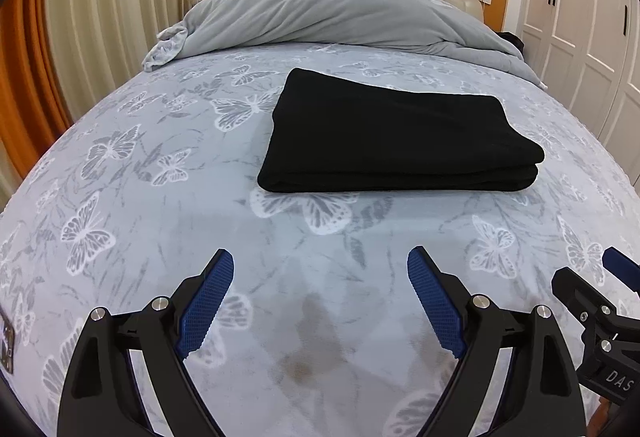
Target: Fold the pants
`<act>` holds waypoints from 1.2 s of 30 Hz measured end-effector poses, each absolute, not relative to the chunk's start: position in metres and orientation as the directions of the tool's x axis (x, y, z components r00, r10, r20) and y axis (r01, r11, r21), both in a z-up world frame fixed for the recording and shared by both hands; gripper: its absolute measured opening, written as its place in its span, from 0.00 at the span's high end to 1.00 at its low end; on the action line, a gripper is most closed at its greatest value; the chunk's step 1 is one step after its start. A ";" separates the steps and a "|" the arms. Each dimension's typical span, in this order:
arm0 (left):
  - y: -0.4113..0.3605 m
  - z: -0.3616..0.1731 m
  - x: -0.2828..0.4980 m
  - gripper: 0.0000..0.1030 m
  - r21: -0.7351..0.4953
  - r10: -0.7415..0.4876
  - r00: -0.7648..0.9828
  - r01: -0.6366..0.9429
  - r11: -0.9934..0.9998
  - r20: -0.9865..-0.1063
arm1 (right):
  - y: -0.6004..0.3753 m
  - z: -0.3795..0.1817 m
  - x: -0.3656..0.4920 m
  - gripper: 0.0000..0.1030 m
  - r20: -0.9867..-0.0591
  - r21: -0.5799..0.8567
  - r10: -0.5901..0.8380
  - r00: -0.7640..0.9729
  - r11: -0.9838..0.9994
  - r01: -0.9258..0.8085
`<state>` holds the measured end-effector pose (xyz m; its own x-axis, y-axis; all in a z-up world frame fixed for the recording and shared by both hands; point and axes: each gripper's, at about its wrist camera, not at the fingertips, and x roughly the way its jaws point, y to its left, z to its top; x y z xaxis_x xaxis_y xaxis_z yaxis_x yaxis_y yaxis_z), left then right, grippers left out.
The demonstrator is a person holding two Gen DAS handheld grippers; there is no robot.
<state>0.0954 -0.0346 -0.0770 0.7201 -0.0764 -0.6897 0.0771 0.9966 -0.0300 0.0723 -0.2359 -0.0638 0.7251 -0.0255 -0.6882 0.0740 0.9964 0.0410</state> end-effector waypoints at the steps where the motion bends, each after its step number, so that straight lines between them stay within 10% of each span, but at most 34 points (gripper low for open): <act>1: -0.035 -0.077 0.095 0.16 -0.029 -0.076 0.721 0.077 0.997 -0.689 | -0.236 -0.064 0.072 0.11 -0.688 0.040 -0.026 0.725 0.996 0.074; 36: -0.040 -0.075 0.091 0.16 0.015 -0.061 0.740 0.096 0.995 -0.670 | -0.234 -0.067 0.072 0.11 -0.693 0.037 -0.035 0.720 0.996 0.084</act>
